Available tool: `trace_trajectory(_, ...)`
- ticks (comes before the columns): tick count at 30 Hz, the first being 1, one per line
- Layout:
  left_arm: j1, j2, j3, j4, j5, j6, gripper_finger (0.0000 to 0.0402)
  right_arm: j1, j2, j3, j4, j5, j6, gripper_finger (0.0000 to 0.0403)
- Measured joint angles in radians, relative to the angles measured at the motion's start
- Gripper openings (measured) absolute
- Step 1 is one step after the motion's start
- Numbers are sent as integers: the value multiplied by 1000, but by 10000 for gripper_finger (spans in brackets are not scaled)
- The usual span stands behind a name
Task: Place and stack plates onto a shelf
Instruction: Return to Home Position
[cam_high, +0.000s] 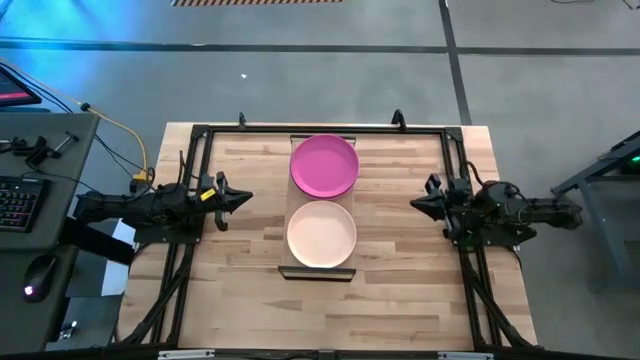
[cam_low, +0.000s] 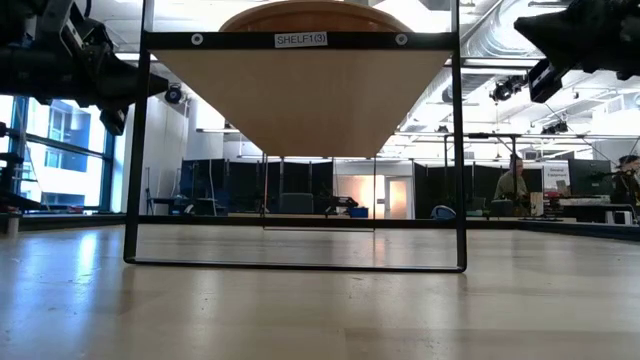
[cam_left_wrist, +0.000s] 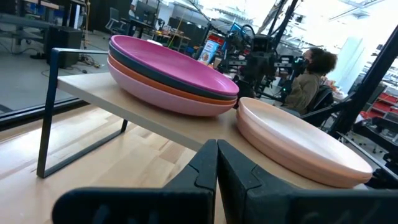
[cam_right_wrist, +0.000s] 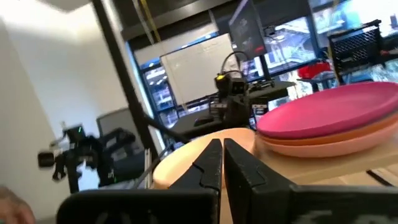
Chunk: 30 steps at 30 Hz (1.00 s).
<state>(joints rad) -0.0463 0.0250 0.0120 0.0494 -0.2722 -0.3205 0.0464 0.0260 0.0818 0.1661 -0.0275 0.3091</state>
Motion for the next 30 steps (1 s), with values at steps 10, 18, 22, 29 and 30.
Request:
trace_trajectory(10, 0, 0, 0, 0, 0, 0, 1, 52, -25, 0, -159, 19, -23, 0)
trace_trajectory(18, 0, 0, 0, 0, 0, 0, 1, 52, -25, 0, -211, 38, -128, 0)
trace_trajectory(22, 0, 0, 0, 0, 0, 0, 1, 52, -25, -45, -137, 39, -142, 0)
trace_trajectory(29, 0, 4, 1, 1, 0, 0, 1, 52, -23, -72, -151, 16, -190, 0)
trace_trajectory(30, 0, 5, 1, 0, 0, 0, 1, 52, -23, -72, -152, 11, -202, 0)
